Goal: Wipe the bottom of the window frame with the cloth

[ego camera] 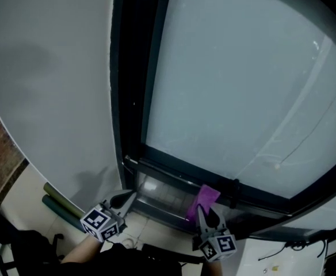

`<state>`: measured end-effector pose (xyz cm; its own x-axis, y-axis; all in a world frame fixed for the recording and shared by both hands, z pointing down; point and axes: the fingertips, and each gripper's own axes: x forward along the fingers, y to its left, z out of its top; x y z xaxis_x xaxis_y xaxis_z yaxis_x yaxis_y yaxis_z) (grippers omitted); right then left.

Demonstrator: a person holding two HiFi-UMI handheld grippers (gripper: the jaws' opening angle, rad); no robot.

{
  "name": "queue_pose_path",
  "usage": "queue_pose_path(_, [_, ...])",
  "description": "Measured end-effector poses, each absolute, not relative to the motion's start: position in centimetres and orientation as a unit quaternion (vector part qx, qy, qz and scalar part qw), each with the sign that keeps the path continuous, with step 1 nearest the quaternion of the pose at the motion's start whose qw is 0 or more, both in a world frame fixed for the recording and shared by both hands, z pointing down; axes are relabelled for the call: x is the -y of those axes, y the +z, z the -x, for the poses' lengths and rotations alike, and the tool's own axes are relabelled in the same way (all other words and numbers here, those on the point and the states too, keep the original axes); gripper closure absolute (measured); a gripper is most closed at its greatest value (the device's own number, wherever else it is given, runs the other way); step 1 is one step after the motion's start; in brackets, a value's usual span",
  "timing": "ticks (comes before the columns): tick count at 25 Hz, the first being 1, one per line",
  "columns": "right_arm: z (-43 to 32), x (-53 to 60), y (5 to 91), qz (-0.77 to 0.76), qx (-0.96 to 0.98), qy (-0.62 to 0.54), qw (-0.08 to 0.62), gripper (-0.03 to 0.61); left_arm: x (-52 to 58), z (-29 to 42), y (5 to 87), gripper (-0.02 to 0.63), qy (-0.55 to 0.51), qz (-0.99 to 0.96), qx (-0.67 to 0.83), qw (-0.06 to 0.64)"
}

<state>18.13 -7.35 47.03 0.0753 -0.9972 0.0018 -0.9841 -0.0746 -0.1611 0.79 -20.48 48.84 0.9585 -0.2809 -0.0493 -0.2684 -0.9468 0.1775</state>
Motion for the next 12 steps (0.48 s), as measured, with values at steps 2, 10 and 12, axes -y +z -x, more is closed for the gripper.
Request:
queue_pose_path(2, [-18.0,7.3,46.7,0.728,-0.680,-0.055,0.065,0.495,20.3,-0.5,48.8,0.609,-0.036,-0.986,0.141,0.086])
queue_pose_path(10, [-17.1,8.9,46.8,0.713,-0.697,-0.054,0.063,0.495,20.9,1.0,48.4,0.609,-0.041,-0.984,0.158,0.078])
queue_pose_path(12, [-17.0,9.0,46.8,0.711,-0.698,-0.056,0.063,0.495,20.8,1.4,48.5,0.609,-0.042,-0.982,0.163,0.080])
